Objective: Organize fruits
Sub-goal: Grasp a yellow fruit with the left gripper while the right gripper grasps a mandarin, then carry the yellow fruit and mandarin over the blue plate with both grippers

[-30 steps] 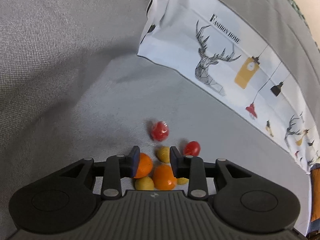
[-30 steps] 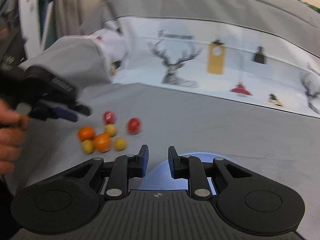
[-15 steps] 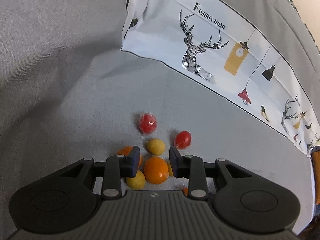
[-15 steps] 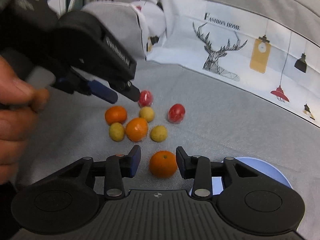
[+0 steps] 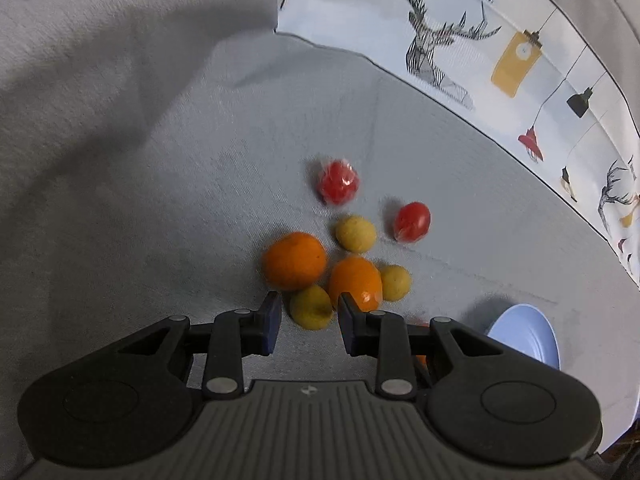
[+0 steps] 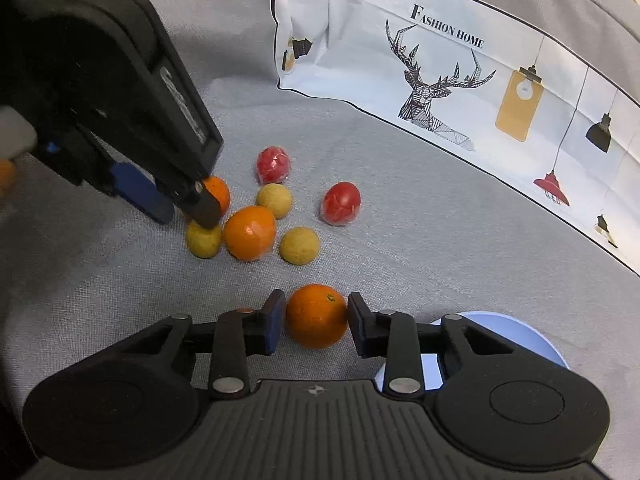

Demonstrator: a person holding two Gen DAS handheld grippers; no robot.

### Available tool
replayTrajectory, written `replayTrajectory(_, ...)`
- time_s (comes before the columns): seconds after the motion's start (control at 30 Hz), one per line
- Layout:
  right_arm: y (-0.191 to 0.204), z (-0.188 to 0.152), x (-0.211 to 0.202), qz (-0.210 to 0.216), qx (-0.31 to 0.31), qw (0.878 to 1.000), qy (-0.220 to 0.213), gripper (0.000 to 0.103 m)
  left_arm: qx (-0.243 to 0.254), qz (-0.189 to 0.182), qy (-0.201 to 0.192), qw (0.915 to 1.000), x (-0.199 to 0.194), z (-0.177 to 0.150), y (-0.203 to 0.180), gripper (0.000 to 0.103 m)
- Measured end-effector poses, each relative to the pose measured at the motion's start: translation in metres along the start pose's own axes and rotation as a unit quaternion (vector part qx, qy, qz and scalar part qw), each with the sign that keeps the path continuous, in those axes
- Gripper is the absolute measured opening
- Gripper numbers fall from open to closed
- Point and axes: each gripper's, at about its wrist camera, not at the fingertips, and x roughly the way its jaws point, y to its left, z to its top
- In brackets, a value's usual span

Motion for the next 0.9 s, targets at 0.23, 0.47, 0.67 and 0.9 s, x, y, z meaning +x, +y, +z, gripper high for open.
replayTrajectory(0.23, -0.002, -0.001, -0.008, 0.006, 0.003, 1.000, -0.012, 0.034, 0.014, 0.009, 0.011, 0.9998, 0.011, 0.000, -0.006, 0.027)
replayTrajectory(0.47, -0.012, 0.003, -0.034, 0.025, 0.032, 0.998, -0.056, 0.033, 0.013, 0.009, 0.002, 0.9999, 0.001, 0.000, -0.008, 0.026)
replayTrajectory(0.67, -0.040, 0.014, -0.075, 0.026, 0.052, 0.995, -0.084, 0.033, 0.053, 0.005, -0.033, 0.9980, -0.023, -0.008, -0.026, 0.026)
replayTrajectory(0.9, -0.088, -0.001, -0.107, -0.025, 0.040, 0.994, -0.100, 0.033, 0.138, 0.011, -0.075, 0.9875, -0.040, -0.024, -0.067, 0.026)
